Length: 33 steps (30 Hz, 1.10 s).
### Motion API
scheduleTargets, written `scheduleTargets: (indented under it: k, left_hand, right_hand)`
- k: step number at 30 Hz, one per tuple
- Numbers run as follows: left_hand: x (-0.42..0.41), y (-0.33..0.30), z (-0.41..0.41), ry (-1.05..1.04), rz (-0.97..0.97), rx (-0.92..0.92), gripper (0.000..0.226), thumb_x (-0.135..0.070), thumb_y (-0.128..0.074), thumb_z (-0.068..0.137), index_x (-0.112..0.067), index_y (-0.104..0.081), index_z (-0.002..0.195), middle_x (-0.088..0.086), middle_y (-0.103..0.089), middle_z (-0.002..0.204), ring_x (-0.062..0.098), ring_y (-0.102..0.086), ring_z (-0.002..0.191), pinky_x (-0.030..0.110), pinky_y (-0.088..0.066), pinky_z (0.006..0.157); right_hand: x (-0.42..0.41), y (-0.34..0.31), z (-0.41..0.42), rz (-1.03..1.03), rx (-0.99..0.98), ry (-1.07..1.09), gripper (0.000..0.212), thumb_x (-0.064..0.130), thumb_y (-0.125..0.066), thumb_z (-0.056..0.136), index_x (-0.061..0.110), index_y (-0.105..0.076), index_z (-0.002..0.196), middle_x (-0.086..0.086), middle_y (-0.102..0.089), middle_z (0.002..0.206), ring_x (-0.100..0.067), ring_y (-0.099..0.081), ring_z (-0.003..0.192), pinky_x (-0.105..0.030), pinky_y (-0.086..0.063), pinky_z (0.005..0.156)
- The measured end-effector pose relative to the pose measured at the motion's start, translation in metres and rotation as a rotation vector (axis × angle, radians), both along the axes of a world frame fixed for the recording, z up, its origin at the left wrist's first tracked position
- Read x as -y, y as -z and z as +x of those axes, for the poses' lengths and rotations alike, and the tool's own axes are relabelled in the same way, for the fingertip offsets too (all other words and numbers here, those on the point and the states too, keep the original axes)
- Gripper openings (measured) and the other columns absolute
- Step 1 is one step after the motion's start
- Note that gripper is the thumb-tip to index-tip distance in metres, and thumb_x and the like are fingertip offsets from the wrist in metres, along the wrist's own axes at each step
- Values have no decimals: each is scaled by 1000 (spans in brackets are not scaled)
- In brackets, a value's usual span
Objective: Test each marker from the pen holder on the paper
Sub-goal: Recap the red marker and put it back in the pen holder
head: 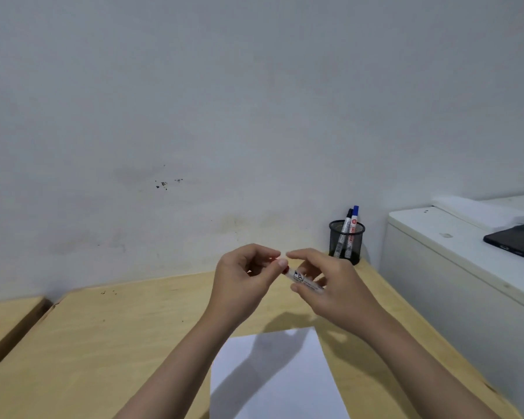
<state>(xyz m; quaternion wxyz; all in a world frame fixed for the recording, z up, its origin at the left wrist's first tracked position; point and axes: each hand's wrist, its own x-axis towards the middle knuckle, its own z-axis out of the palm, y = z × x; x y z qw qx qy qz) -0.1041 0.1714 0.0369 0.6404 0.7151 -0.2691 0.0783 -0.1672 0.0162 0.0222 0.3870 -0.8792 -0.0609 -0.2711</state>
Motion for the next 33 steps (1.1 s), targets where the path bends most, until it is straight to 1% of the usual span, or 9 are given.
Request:
scheduleTargets:
  k: [6,12,16,19,23,26,28,30,33]
  left_hand:
    - [72,7,42,6,135,70,25,-32,-71,78,-22,-67,100,-7,-70,99,2,-65,91,19,-51,83]
    - [163,22,107,15,364,189,40,-35,-64,83,-15,-59,118,1,-61,124,14,-53,117,22,-38,95]
    - [206,37,136,39,471,222,40,-32,-61,86,-9,-58,118,9,-60,124,21,-53,117,24,-38,93]
    - [224,49,150,6,533,222,37,-35,-60,86,-5,-64,107,12,-64,113,25,-58,107,31,-44,88]
    - [233,57,156,-64,479,190,40,-37,-63,84,2,-68,90,17,-70,97,29,-63,93,40,-52,81]
    - [235,58,158,-72,460,174,39,-38,-67,80,0,-70,89,15,-71,95,27,-64,90,37,-51,78]
    - [236,58,160,-72,437,150,39,-38,-70,78,-2,-70,93,13,-71,98,24,-64,92,32,-50,76]
    - [236,58,160,-74,416,129,41,-38,-71,77,-3,-69,98,11,-70,102,22,-64,95,26,-47,74]
    - [236,58,160,-70,414,136,39,-36,-71,77,-3,-69,96,12,-70,101,23,-64,95,27,-45,73]
  right_hand:
    - [88,-14,35,164,142,171,66,7,-67,82,46,-46,131,4,-54,78,-18,-58,64,-14,-49,68]
    - [185,-35,98,313,304,440,54,9,-69,82,35,-45,123,-13,-65,87,-24,-69,74,-27,-55,65]
    - [215,-28,142,286,293,495,47,11,-63,87,29,-38,123,-16,-64,90,-24,-67,78,-22,-49,62]
    - [222,-12,163,213,208,491,45,10,-62,88,24,-39,123,-12,-60,79,-18,-63,71,-21,-47,57]
    - [229,12,173,103,19,529,37,4,-67,80,14,-47,110,-18,-64,73,-28,-64,67,-43,-57,64]
    - [233,27,179,17,-121,538,37,7,-72,75,12,-51,104,-15,-66,86,-18,-61,67,-30,-52,53]
    - [233,33,184,-54,-146,565,45,11,-73,74,11,-51,113,-14,-61,101,-17,-57,77,-24,-47,58]
    - [234,35,189,-176,-128,606,58,14,-74,72,12,-48,123,-14,-52,113,-24,-52,98,-33,-50,74]
    - [236,31,195,-457,-98,654,56,25,-72,71,16,-54,123,-11,-49,109,-28,-47,102,-36,-43,78]
